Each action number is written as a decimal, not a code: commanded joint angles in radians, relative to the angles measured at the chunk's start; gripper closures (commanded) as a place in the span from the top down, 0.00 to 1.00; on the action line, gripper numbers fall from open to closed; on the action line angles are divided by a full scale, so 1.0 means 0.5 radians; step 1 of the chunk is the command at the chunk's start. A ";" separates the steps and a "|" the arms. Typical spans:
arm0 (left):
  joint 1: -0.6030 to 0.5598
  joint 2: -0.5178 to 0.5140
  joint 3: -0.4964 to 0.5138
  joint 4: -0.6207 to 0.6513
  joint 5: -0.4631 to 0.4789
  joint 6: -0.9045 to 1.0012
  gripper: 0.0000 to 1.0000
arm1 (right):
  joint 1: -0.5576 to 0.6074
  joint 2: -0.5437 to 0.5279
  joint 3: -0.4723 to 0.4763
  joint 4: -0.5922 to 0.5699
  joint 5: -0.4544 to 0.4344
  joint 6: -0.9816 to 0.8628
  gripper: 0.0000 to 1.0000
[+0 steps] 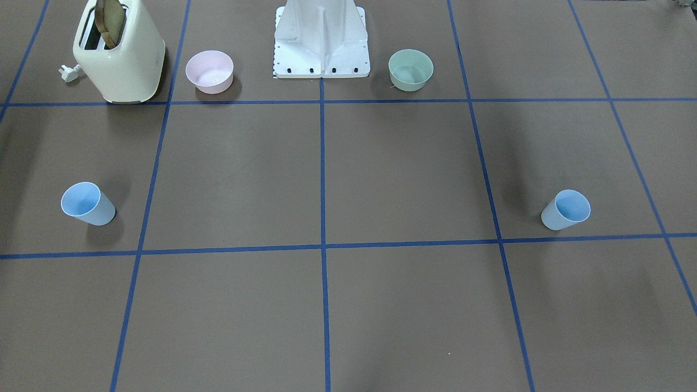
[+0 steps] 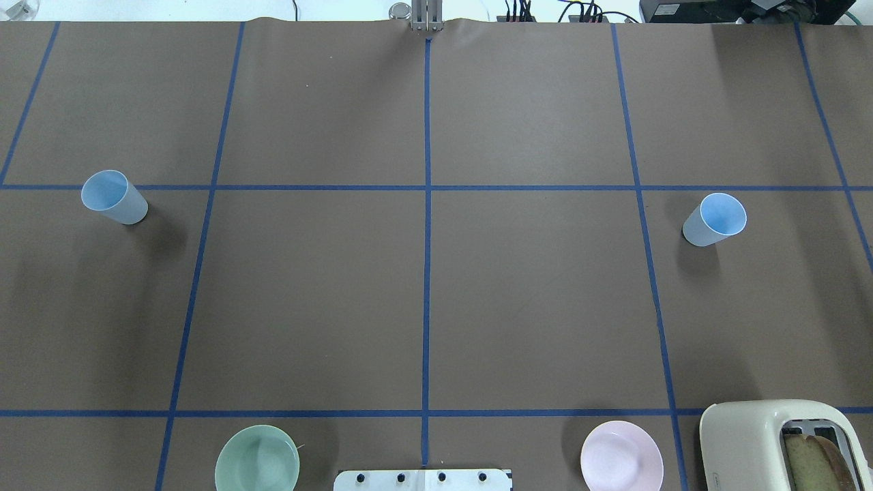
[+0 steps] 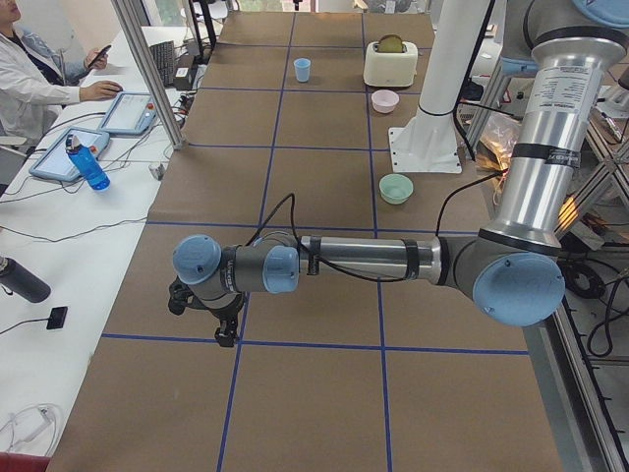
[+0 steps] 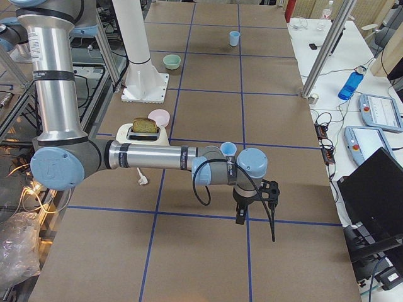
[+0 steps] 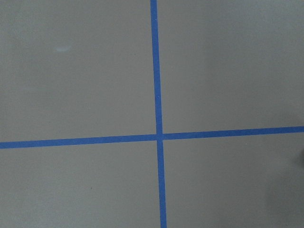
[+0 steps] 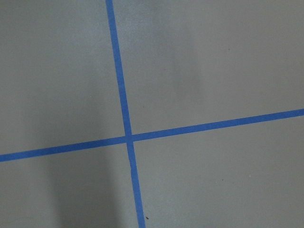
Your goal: Stack blue cups with both arms
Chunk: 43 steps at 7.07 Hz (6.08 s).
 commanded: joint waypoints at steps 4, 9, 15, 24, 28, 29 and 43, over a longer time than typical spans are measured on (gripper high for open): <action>0.003 0.019 0.001 -0.011 -0.006 0.003 0.98 | -0.003 -0.017 0.026 0.027 -0.002 0.000 1.00; 0.052 -0.039 -0.036 -0.023 -0.031 -0.009 0.98 | -0.098 -0.011 0.210 0.040 -0.005 0.027 1.00; 0.447 -0.241 -0.054 -0.232 -0.034 -0.484 0.97 | -0.518 -0.009 0.284 0.598 0.075 0.362 1.00; 0.699 -0.235 -0.039 -0.336 -0.034 -0.669 0.90 | -0.834 0.062 0.361 0.629 0.103 0.460 1.00; 0.804 -0.112 -0.024 -0.557 -0.034 -0.727 0.84 | -0.843 0.062 0.361 0.629 0.069 0.460 0.99; 0.819 -0.109 -0.024 -0.557 -0.034 -0.727 0.81 | -0.844 0.062 0.358 0.629 0.069 0.460 0.99; 0.859 -0.338 -0.275 -0.512 -0.163 -1.330 0.00 | -0.911 0.016 0.336 0.629 -0.048 0.445 0.90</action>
